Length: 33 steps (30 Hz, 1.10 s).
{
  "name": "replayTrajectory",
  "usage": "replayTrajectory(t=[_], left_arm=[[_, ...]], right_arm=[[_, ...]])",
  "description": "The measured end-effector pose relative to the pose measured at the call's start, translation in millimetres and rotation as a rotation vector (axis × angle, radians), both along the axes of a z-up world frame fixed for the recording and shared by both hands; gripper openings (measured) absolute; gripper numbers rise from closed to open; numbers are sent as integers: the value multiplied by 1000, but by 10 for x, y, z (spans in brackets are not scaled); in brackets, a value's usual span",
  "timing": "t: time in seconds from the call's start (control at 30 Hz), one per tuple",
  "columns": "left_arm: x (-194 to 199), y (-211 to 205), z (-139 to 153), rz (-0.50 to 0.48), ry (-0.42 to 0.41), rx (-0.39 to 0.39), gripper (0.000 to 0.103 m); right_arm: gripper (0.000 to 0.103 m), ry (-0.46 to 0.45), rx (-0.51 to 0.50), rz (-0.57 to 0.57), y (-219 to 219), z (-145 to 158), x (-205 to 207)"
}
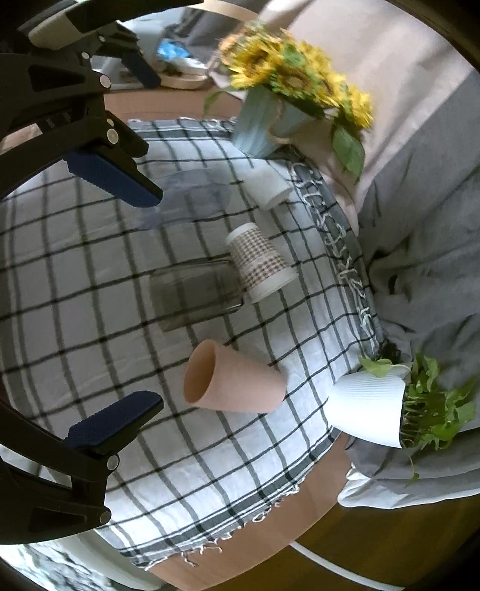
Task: Flip cup upside down
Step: 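Move the left tool toward the small white cup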
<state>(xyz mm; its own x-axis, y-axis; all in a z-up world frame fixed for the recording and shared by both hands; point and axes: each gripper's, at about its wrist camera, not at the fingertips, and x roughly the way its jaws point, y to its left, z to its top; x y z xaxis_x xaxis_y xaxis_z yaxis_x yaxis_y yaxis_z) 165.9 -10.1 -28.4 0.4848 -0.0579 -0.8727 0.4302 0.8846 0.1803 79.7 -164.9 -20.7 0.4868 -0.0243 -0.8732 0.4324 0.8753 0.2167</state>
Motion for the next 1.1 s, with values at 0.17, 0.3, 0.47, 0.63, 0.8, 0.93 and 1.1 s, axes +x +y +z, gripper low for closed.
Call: replayTrajectory(t=[0.17, 0.3, 0.47, 0.63, 0.8, 0.93, 1.1], left_arm=[[411, -86, 21, -100, 9, 72, 103], [698, -177, -5, -170, 10, 128, 103], [1027, -299, -134, -253, 35, 211, 102], [1321, -426, -296, -319, 44, 309, 102], [1401, -621, -397, -384, -3, 383, 102], [1385, -744, -432, -424, -11, 398, 102], [1402, -718, -416, -424, -20, 419, 102]], right_arm=[[100, 29, 50, -90, -4, -72, 276], [100, 43, 79, -145, -7, -124, 468], [100, 47, 78, -200, -25, -161, 723], [100, 42, 76, -295, -63, -235, 888], [100, 72, 85, -361, -85, -413, 1067], [100, 104, 74, -355, -117, -526, 1183], [100, 111, 90, -371, -204, -570, 1165]])
